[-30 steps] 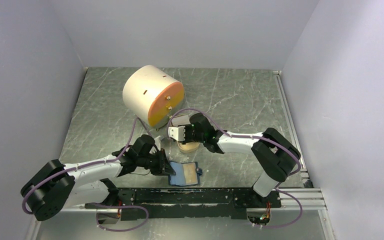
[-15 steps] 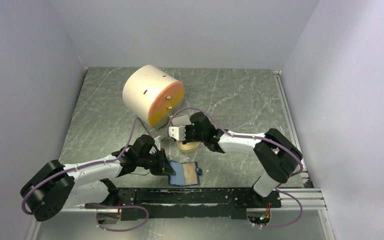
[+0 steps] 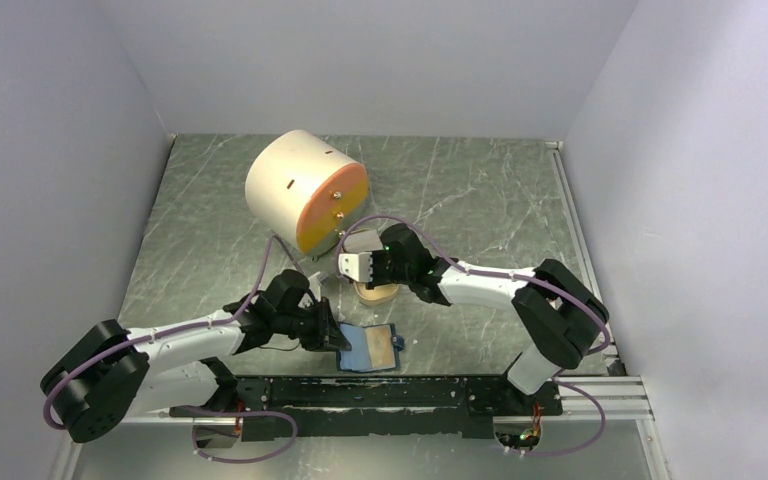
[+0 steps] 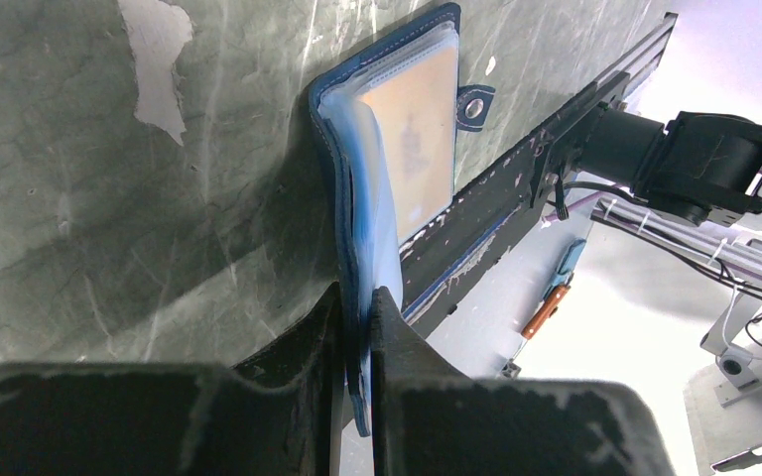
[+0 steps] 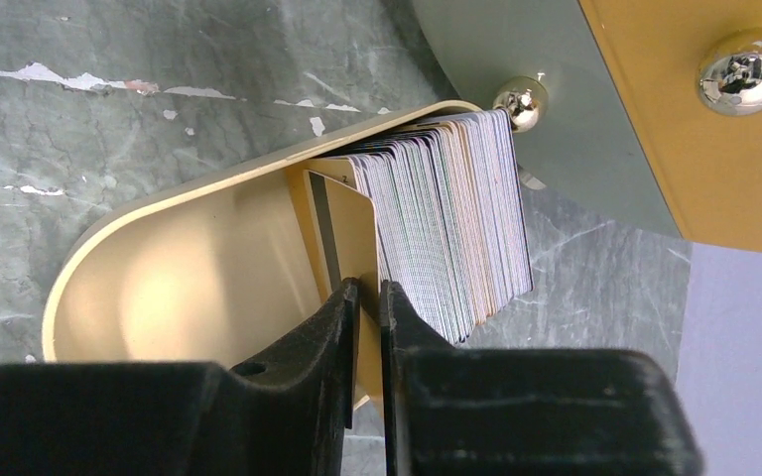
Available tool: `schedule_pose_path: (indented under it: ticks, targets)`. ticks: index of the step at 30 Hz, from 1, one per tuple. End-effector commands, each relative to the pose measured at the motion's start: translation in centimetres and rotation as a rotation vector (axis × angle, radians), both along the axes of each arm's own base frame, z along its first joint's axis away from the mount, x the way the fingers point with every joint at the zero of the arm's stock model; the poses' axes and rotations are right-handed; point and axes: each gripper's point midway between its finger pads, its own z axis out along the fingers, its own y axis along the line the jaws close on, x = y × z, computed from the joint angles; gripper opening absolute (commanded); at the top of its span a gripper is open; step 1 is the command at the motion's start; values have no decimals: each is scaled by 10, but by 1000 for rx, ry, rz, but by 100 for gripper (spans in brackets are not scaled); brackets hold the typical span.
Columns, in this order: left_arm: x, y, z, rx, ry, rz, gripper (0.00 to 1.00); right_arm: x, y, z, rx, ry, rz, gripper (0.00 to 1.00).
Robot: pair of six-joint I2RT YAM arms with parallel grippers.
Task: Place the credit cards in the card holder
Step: Pick up the credit card from the storage box.
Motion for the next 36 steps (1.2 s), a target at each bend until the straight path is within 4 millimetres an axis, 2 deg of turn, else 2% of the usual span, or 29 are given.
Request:
schedule_pose_path:
  ticks: [1,6,12,22,29,31,33,36]
  targets:
    - [3,-1,4,-20,-15,9,13,15,3,30,45,-62,-24,11]
    - [3,-2,5,-19,-16,6,13,14,2,32,37,-57,-22,9]
    - [3,-3,6,-23,-15,4,13,19,1,28,14,-61,-28,17]
    - [2,-1,6,-30,-13,9,13,22,6,31,0,-49,-4,19]
    - [4,-4,9,-23,-21,-1,13,17,6,22,-20,-13,18,22]
    - [4,-4,9,-23,-20,-6,13,15,6,19,-33,-6,29,15]
    - [5,-5,9,-23,-17,-8,13,15,6,19,-42,4,35,1]
    - [5,-6,9,-24,-17,-9,13,13,8,22,-35,22,43,0]
